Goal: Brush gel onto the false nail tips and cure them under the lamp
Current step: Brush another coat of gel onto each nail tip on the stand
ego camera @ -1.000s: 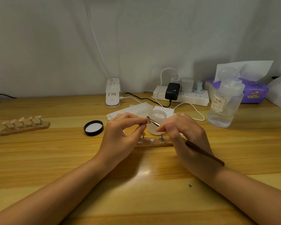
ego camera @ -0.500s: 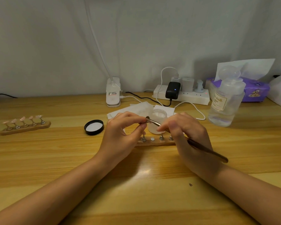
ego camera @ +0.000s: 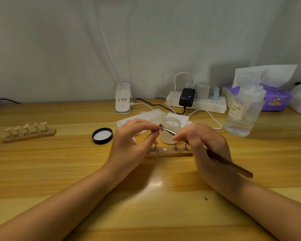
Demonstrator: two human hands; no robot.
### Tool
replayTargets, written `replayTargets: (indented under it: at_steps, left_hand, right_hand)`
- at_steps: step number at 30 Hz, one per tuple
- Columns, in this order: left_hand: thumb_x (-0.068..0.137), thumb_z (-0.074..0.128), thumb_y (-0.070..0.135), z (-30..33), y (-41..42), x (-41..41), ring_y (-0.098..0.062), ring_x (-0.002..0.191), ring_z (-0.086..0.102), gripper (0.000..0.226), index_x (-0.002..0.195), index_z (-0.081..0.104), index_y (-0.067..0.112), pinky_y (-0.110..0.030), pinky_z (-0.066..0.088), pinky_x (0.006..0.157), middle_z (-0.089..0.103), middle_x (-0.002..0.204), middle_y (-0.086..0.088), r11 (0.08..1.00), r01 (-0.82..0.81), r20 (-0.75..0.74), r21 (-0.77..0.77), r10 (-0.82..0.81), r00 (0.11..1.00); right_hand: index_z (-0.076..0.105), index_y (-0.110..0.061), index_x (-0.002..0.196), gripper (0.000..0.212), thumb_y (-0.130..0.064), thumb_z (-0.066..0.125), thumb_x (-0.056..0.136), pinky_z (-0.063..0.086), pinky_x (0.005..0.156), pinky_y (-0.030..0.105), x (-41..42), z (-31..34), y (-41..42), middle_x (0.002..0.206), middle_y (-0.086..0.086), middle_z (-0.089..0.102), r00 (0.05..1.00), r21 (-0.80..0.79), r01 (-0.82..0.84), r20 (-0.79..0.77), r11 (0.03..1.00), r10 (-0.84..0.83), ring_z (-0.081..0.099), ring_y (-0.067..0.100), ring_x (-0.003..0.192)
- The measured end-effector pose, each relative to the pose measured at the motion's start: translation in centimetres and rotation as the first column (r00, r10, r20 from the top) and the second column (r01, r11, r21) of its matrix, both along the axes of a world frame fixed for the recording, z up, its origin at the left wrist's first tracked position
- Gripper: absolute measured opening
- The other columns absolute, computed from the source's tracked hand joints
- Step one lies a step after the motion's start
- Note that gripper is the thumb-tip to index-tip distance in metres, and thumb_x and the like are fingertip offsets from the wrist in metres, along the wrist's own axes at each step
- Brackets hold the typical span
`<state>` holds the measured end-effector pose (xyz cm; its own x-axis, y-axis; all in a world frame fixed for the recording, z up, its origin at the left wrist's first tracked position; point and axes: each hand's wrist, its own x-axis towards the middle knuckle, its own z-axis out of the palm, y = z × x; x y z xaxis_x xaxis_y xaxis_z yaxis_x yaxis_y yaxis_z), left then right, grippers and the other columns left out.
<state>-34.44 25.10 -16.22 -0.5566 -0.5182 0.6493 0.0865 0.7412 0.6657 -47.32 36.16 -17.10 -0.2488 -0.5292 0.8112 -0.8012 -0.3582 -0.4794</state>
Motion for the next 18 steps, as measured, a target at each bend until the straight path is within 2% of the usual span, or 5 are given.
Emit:
replayTargets:
  at_steps: [4,7,11,15,18]
  left_hand:
    - [0.078,0.067,0.004,0.04,0.00,0.13,-0.005,0.086,0.061,0.017,0.092,0.069,0.015,-0.019,0.047,0.080,0.068,0.089,0.007,1.000,0.002,-0.017,0.028,-0.002,1.000]
    - [0.077,0.068,0.005,-0.02,0.02,0.26,-0.007,0.087,0.061,0.015,0.089,0.070,0.015,-0.019,0.047,0.079,0.068,0.088,0.005,0.999,-0.003,-0.029,0.041,0.004,1.000]
    - [0.075,0.069,0.013,0.03,0.04,0.13,-0.001,0.090,0.058,0.011,0.085,0.070,0.017,-0.009,0.042,0.077,0.065,0.090,0.009,0.999,-0.031,-0.033,0.040,0.032,0.999]
    - [0.076,0.068,0.008,0.05,0.06,0.13,0.001,0.084,0.061,0.013,0.087,0.069,0.013,-0.007,0.044,0.073,0.066,0.086,0.007,0.999,0.003,-0.038,0.038,-0.002,0.999]
    - [0.075,0.069,0.005,-0.01,-0.10,0.14,-0.001,0.082,0.061,0.017,0.090,0.069,0.014,-0.011,0.045,0.075,0.066,0.085,0.009,0.999,-0.006,-0.024,0.042,0.007,1.000]
  right_hand:
    - [0.062,-0.022,0.071,0.038,-0.029,0.032,0.093,0.048,0.070,0.042,-0.04,-0.10,0.30,0.070,-0.011,0.061,0.991,0.017,-0.018,0.131,1.000,0.016,0.059,0.008,0.072]
    - [0.063,-0.017,0.071,0.042,-0.031,0.030,0.092,0.048,0.071,0.027,-0.12,-0.12,0.35,0.070,-0.004,0.063,0.970,0.018,-0.032,0.241,0.999,0.027,0.060,0.007,0.072]
    - [0.059,-0.023,0.076,0.033,-0.028,0.031,0.093,0.047,0.070,0.029,-0.08,0.00,0.23,0.075,-0.010,0.061,0.996,-0.004,-0.012,0.092,1.000,0.012,0.058,0.004,0.076]
    - [0.066,-0.009,0.078,0.050,-0.033,0.028,0.099,0.046,0.067,0.035,-0.05,-0.21,0.01,0.079,-0.008,0.059,0.993,-0.031,-0.041,-0.109,0.999,0.038,0.057,0.008,0.077]
    - [0.066,-0.012,0.077,0.047,-0.033,0.030,0.098,0.046,0.069,0.033,-0.06,-0.32,0.08,0.077,-0.009,0.060,0.997,-0.014,-0.046,-0.065,0.999,0.045,0.058,0.005,0.076]
